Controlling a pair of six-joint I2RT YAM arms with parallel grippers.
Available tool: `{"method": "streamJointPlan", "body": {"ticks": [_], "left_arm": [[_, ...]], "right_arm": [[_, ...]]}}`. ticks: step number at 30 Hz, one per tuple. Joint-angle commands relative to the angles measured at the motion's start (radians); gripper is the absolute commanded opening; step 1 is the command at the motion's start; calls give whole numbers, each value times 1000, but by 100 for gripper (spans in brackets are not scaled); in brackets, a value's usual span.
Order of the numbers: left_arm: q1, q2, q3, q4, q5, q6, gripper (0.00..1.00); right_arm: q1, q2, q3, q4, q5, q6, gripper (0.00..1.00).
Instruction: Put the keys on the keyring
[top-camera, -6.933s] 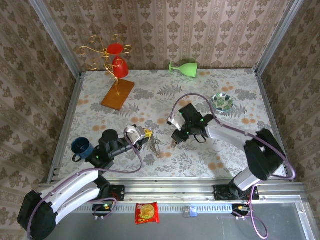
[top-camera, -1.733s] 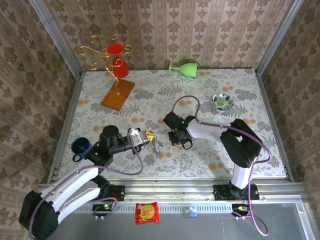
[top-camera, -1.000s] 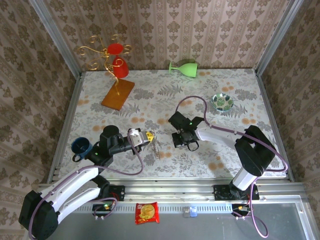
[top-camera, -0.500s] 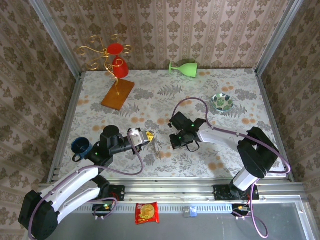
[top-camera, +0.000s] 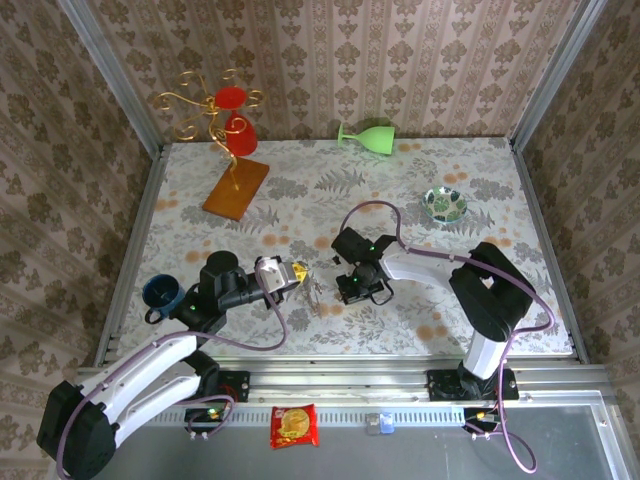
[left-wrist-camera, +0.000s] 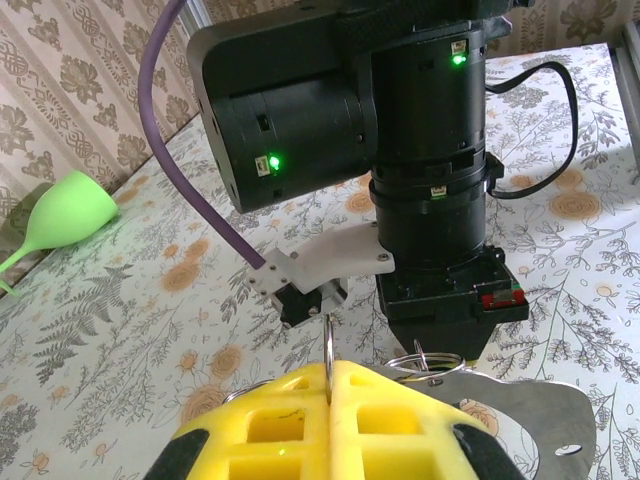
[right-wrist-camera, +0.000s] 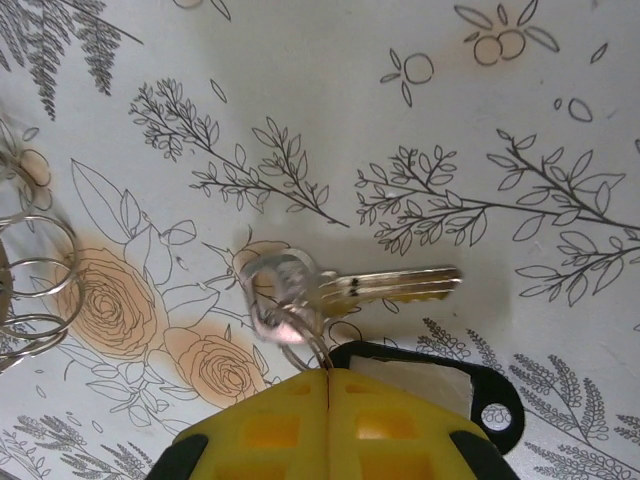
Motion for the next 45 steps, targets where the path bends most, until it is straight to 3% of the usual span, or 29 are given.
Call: {"method": "streamJointPlan", "body": {"ticks": [1,8,23,45], "left_arm": [[-8,-19,1,-10,-4,10,0],[-9,-16,4,-11,-6,12,0],[-9,-11,9,-16,-4,17,0],[-9,-12,10,-19,-3,20,0]], "right_arm": [[8,23,15,-43,-5,-16,0],[16,43,15,-40,-20,-16,0],[20,28,35,-84,-20,-32,15],[30,35,48,-120,-52,-39,17]]}}
